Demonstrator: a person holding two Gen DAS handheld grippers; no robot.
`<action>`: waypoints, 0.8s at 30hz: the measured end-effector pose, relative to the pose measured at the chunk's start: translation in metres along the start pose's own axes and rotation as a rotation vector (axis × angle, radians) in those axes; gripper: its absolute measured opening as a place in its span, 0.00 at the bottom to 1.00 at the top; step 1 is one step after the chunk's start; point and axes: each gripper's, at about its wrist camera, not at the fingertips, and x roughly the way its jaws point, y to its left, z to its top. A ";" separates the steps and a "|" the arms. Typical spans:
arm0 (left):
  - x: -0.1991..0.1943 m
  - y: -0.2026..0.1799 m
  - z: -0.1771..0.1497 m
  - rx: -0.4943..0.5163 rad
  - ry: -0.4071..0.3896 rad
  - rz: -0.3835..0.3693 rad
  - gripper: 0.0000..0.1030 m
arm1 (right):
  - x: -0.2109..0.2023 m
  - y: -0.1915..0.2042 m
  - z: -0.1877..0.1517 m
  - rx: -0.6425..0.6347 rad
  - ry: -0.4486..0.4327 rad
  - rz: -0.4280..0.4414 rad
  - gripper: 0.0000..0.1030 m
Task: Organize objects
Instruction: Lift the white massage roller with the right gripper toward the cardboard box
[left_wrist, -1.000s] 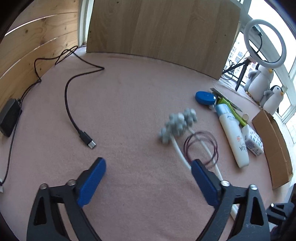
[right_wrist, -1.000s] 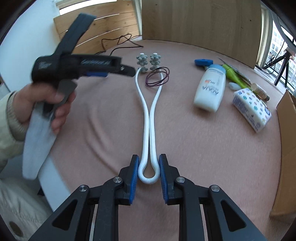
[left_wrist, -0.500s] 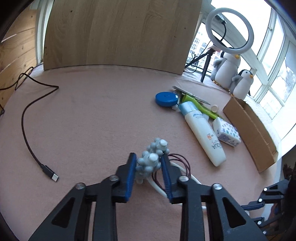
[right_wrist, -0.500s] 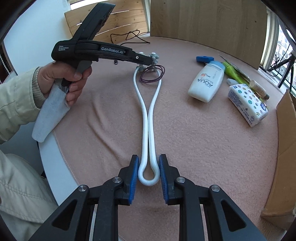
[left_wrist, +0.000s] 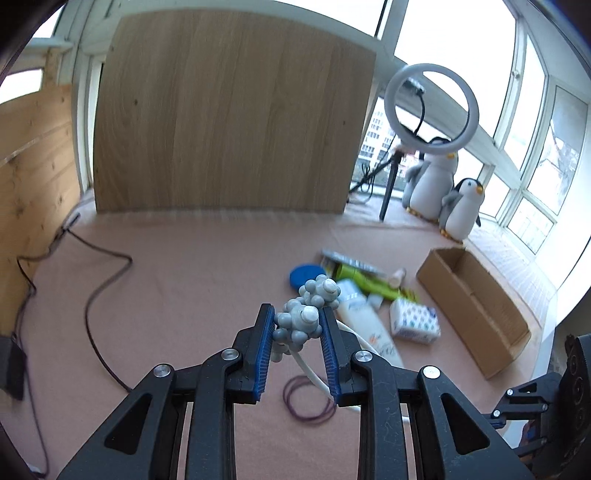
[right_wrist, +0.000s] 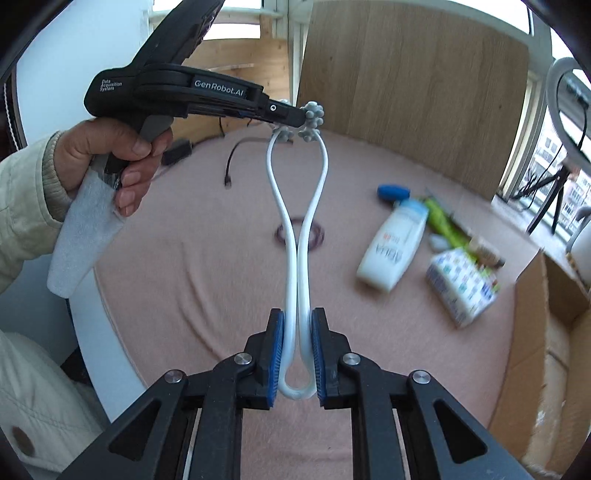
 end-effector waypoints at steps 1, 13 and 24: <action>-0.005 -0.001 0.006 0.001 -0.008 0.005 0.26 | -0.004 0.000 0.005 -0.005 -0.013 -0.005 0.13; -0.008 -0.033 0.036 0.039 -0.016 -0.003 0.26 | -0.033 -0.015 0.000 0.025 -0.054 -0.068 0.13; 0.065 -0.156 0.082 0.181 0.014 -0.196 0.26 | -0.080 -0.093 -0.037 0.194 -0.084 -0.261 0.13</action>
